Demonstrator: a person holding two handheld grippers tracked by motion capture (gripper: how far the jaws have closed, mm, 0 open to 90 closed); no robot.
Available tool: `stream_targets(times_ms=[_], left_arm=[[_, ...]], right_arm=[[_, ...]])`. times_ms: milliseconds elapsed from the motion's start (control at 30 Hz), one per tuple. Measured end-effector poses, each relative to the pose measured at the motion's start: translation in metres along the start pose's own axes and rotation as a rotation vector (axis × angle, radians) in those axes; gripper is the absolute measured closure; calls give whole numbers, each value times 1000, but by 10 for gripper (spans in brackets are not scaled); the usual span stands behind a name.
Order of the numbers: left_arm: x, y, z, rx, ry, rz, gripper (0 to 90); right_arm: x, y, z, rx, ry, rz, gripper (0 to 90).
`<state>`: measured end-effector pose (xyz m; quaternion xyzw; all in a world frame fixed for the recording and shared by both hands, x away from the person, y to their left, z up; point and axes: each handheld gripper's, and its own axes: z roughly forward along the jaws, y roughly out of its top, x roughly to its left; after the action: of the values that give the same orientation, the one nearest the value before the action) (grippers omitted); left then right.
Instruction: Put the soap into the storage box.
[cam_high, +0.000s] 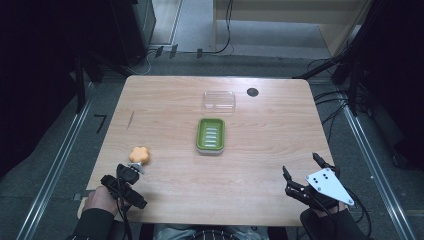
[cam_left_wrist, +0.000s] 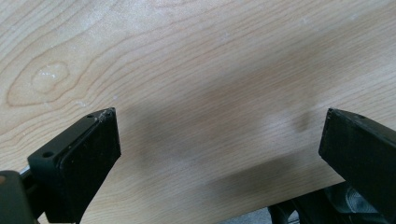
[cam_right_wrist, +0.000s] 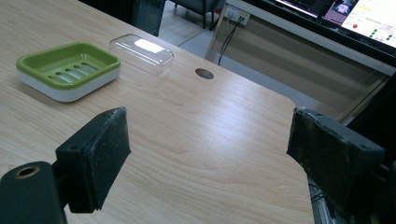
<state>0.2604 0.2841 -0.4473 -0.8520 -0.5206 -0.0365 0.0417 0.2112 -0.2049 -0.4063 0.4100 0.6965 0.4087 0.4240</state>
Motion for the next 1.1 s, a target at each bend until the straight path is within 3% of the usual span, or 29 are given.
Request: stream_targets(times_ms=[500, 633, 767, 900, 1100], left_arm=[[-2, -1, -2, -27, -2, 4, 0], [0, -1, -4, -60, -5, 4, 0], [2, 3, -4, -91, -30, 3, 0], [6, 8, -2, -93, -52, 3, 0], [13, 17, -4, -107, -46, -5, 0]], right_arm=[[-1, 0, 4, 2, 16, 6, 134], [0, 0, 6, 2, 17, 1, 133], [0, 1, 5, 1, 16, 1, 134], [3, 2, 4, 3, 14, -7, 133], [3, 2, 6, 4, 19, -7, 134]])
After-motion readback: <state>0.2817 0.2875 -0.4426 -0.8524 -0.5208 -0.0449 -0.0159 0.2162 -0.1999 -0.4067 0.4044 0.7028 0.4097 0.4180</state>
